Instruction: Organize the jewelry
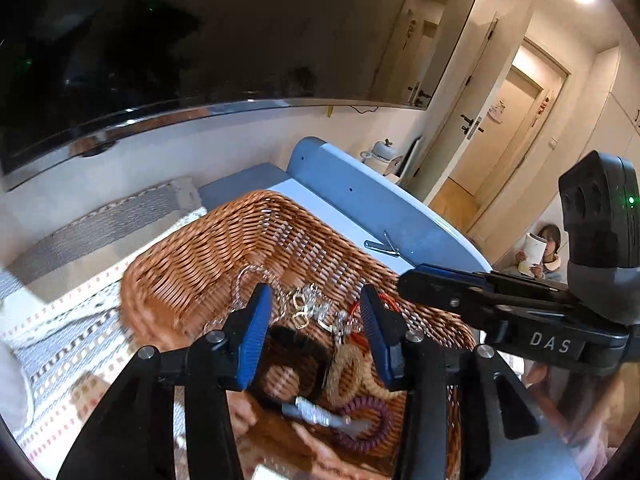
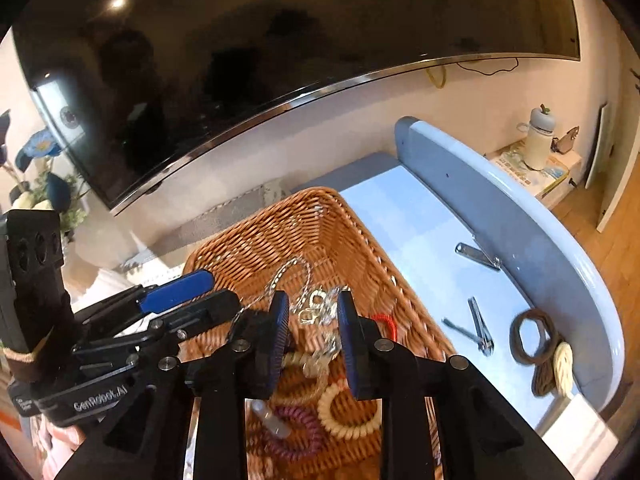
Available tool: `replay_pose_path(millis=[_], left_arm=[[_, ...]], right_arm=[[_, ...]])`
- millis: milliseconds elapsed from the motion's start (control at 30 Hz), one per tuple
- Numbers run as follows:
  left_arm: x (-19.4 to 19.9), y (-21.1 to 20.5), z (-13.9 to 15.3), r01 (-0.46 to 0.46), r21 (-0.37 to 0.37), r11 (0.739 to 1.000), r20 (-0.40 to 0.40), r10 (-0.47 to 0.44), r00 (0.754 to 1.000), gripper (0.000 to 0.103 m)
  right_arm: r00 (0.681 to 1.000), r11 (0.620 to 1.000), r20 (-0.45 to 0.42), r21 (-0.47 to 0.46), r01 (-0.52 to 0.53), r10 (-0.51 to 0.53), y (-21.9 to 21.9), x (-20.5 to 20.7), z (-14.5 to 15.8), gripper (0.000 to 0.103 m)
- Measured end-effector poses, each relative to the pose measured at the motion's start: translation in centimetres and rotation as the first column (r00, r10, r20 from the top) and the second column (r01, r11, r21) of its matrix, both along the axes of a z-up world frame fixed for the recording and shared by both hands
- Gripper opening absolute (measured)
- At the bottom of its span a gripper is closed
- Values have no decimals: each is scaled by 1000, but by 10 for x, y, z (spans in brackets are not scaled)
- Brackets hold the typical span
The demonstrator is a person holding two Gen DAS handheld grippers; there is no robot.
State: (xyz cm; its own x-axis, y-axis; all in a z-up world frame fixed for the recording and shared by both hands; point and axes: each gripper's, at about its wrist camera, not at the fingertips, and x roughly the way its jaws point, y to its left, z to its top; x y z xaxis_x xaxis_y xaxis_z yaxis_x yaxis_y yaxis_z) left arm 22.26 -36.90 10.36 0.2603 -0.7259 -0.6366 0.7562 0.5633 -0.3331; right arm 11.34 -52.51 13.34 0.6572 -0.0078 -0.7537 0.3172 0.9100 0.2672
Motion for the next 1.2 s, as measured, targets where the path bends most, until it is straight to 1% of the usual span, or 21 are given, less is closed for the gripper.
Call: replay_pose_path(millis=[67, 133, 200, 233, 367, 433, 467, 500, 533, 567, 600, 633, 667, 733, 833, 967, 1067, 1100, 1200], left_arm=[[-6, 10, 5, -8, -7, 1000, 1, 8, 1000, 46], [-17, 24, 13, -27, -23, 999, 17, 27, 999, 46], [-34, 37, 23, -42, -31, 999, 63, 44, 997, 46], [-41, 42, 27, -44, -31, 999, 74, 46, 996, 46], [-66, 61, 39, -55, -47, 997, 80, 59, 995, 46], [-83, 75, 45, -79, -47, 996, 94, 83, 992, 46], [-95, 83, 48, -106, -27, 994, 115, 108, 987, 46], [-103, 88, 50, -123, -15, 992, 134, 124, 983, 46], [-115, 96, 50, -148, 1, 989, 159, 146, 976, 46], [-125, 103, 50, -173, 17, 985, 181, 167, 969, 47], [-135, 110, 49, -201, 35, 979, 200, 191, 961, 49], [-144, 116, 47, -227, 47, 973, 216, 212, 953, 55], [-155, 126, 45, -261, 52, 964, 237, 242, 941, 64], [-174, 141, 40, -312, 43, 949, 277, 289, 916, 71], [-200, 158, 34, -347, 43, 937, 326, 315, 891, 72], [-221, 167, 25, -345, 55, 937, 355, 304, 884, 75], [-233, 167, 16, -374, 75, 924, 399, 316, 861, 76], [-236, 167, 12, -387, 79, 919, 413, 323, 851, 76], [-235, 172, 4, -400, 52, 915, 407, 346, 845, 76]], right_arm=[[1000, 1000, 2, 18, 2, -2, 1, -10, 3, 26], [1000, 1000, -4, 14, 11, -10, 4, -20, 5, 26], [1000, 1000, -12, 1, 24, -24, 8, -32, 9, 26], [1000, 1000, -13, 1, 24, -24, 11, -40, 12, 26], [1000, 999, 2, -18, 27, -27, 26, -70, 25, 28], [999, 999, 21, -33, 26, -25, 36, -86, 30, 28], [999, 999, 29, -35, 18, -17, 44, -94, 32, 29], [999, 1000, 36, -26, 4, -3, 50, -102, 32, 33], [999, 1000, 44, -12, -13, 14, 56, -111, 30, 40], [998, 1000, 51, -4, -26, 26, 64, -120, 28, 45], [998, 999, 59, -5, -34, 34, 71, -128, 25, 53], [997, 999, 75, -20, -33, 35, 80, -140, 22, 55], [996, 999, 86, -39, -32, 35, 87, -147, 20, 55], [994, 993, 99, -117, -29, 41, 108, -166, 15, 55], [995, 976, 101, -218, 28, -6, 131, -189, 7, 57], [994, 958, 96, -277, 73, -48, 150, -207, -5, 58], [993, 936, 93, -339, 94, -66, 164, -213, -11, 58], [993, 930, 93, -353, 103, -75, 167, -215, -12, 59], [991, 933, 97, -340, 120, -92, 171, -219, -19, 60]])
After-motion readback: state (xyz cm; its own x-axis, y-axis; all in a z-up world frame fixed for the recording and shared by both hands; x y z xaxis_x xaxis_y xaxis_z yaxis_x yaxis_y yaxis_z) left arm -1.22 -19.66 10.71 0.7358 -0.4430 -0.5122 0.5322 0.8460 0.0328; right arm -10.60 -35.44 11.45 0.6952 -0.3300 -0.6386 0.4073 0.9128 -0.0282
